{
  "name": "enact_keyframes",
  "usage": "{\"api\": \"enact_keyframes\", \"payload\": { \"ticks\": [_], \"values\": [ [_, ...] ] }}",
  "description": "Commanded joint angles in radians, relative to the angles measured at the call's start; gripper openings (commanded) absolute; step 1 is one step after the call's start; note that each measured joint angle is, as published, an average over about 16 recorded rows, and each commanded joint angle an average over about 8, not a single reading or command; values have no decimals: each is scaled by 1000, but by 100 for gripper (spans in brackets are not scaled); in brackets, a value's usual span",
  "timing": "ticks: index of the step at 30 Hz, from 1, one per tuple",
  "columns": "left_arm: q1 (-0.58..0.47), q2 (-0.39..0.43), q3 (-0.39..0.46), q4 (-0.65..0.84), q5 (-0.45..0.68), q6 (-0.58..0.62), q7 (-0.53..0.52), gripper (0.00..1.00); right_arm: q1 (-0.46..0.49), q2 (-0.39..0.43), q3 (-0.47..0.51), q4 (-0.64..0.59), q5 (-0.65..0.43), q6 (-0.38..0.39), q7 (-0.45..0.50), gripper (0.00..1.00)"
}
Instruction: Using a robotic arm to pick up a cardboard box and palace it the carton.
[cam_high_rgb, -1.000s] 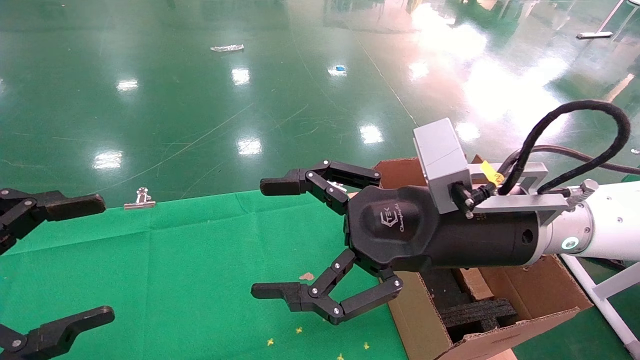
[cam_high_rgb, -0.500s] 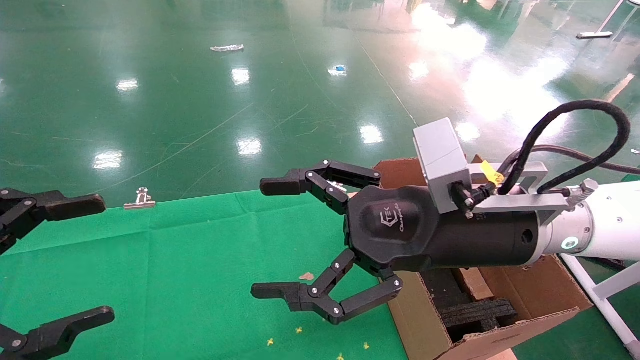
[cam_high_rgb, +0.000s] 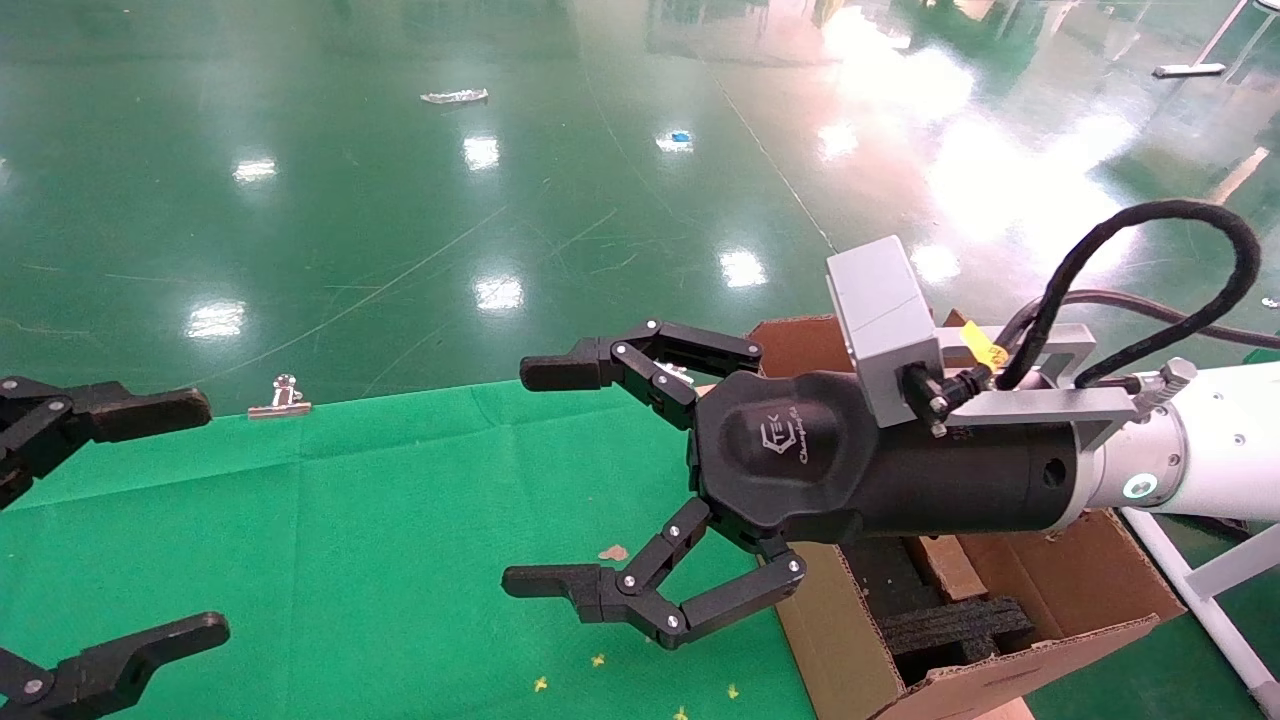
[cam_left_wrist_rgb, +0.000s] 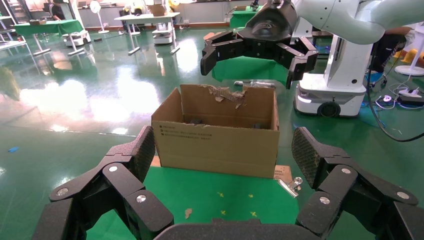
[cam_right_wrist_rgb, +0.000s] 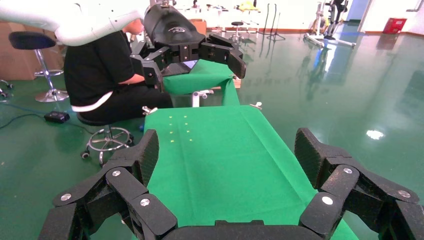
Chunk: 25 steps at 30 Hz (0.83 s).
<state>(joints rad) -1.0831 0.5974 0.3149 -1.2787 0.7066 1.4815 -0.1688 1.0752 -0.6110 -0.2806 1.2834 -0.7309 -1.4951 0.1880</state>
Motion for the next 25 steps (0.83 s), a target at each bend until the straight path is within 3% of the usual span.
{"api": "enact_keyframes", "payload": {
  "ticks": [1,25],
  "values": [
    [0,0,0,0,0,0,0,100,0,0,0,0,0,0,0,100],
    [0,0,0,0,0,0,0,100,0,0,0,0,0,0,0,100]
  ]
}}
